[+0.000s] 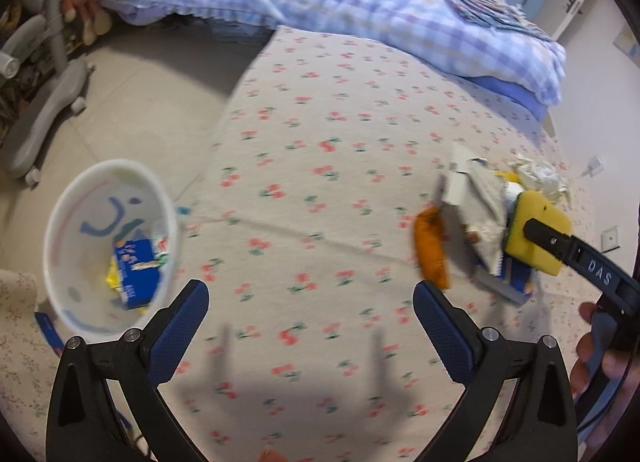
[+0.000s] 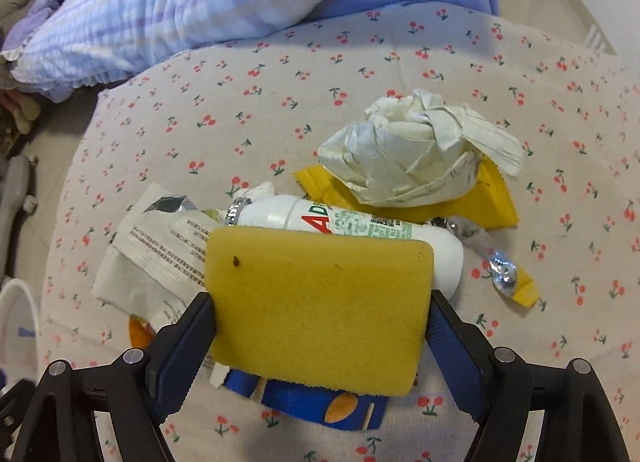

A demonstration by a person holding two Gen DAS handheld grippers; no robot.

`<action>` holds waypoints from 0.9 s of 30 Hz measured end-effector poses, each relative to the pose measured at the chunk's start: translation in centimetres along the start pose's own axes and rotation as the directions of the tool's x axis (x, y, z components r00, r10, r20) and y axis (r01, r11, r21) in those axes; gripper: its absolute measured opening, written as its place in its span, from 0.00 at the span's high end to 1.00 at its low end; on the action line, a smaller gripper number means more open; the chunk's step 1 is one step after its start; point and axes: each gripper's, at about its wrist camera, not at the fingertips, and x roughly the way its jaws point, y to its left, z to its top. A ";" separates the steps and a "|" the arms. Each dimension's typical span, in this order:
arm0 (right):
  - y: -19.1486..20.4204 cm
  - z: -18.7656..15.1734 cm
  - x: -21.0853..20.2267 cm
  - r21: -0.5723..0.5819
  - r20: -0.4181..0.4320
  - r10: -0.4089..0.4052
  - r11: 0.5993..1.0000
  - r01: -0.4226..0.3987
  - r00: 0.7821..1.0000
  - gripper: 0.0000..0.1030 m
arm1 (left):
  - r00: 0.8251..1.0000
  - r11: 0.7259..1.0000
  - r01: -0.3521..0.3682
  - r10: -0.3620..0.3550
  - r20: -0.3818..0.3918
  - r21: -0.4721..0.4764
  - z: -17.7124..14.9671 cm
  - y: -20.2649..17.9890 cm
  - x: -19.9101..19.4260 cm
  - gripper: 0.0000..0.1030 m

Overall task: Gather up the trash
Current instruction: 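Grasp the yellow sponge with right gripper while left gripper grasps white paper wrapper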

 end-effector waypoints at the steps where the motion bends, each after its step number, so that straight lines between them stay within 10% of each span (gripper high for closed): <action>1: -0.1 -0.1 -0.3 0.000 0.002 0.006 1.000 -0.006 1.000 0.20 | 1.000 1.000 0.015 -0.015 -0.002 0.005 0.2 -0.7 0.1 0.00; 13: -6.5 -1.3 -4.5 0.032 0.056 -0.018 0.999 0.017 0.998 0.21 | 0.990 0.990 0.142 -0.142 0.003 0.028 1.7 -8.5 1.5 0.02; 27: -13.5 -3.2 -5.8 0.113 0.035 -0.017 0.993 0.013 0.999 0.21 | 0.967 0.970 0.244 -0.243 0.074 0.006 4.6 -9.0 3.8 0.41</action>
